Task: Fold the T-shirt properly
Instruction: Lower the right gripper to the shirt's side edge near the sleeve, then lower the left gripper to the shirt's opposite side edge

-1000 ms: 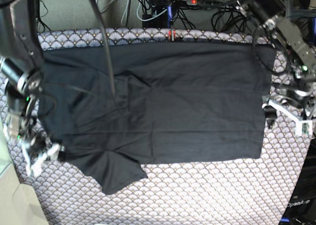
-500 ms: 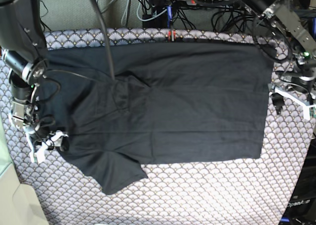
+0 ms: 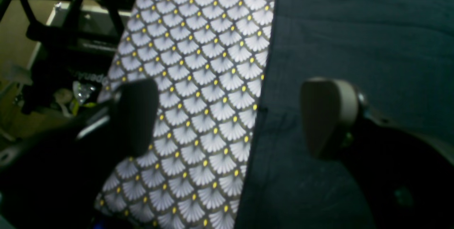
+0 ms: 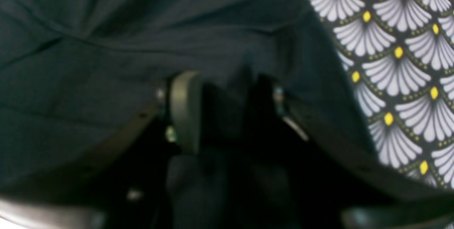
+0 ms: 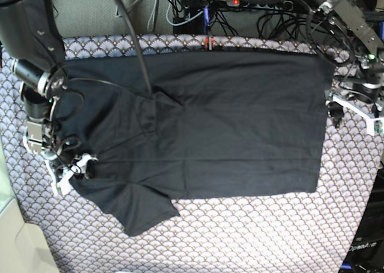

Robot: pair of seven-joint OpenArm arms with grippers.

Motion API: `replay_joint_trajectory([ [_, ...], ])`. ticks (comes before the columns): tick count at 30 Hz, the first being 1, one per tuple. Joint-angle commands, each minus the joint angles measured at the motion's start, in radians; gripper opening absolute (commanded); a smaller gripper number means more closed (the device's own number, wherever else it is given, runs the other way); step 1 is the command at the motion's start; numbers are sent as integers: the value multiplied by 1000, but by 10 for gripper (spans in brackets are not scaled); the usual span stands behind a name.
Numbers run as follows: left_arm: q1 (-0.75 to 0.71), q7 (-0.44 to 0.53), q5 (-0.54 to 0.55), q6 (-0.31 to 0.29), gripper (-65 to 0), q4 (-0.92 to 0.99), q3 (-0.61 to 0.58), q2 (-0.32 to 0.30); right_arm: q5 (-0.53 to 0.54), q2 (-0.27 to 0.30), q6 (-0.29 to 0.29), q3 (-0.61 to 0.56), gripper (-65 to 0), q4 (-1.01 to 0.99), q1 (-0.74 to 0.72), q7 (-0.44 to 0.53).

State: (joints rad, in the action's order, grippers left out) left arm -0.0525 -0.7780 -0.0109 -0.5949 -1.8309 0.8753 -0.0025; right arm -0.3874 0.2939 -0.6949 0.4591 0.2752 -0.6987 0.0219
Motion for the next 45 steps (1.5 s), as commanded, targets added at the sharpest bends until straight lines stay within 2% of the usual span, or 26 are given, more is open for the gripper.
replay_joint_trajectory([
  [1,9,25,12,5,-31,-19,0,-11,8,14,-3,2,-448,19,-42,16],
  [5,9,24,12,5,-31,-20,0,-11,9,52,-3,4,-463,58,-54,13],
  [10,7,24,12,5,-31,-30,0,5,14,92,-3,4,-427,106,-57,13],
  [17,-13,24,12,5,-31,-63,-1,31,14,107,-3,5,-409,103,-45,5],
  [20,-13,24,12,5,-31,-72,-1,32,14,107,-3,5,-343,103,-29,5],
  [22,-23,24,12,5,-31,-88,-1,32,14,107,1,5,-268,100,-26,11],
  [23,-33,24,16,5,-31,-94,-1,32,14,107,28,5,-226,85,-23,13],
  [25,-36,24,16,5,-31,-106,-1,32,14,109,48,5,-162,55,-23,23],
  [28,-50,24,15,5,-31,-114,-1,34,14,109,50,5,-119,31,-16,82],
  [40,-73,24,13,5,-31,-114,0,55,9,87,51,0,-120,-15,-16,106],
  [42,-73,24,13,5,-31,-114,0,65,9,86,51,0,-148,-15,-16,106],
  [45,-86,25,13,5,-31,-114,0,66,9,86,51,0,-241,-15,-14,106],
])
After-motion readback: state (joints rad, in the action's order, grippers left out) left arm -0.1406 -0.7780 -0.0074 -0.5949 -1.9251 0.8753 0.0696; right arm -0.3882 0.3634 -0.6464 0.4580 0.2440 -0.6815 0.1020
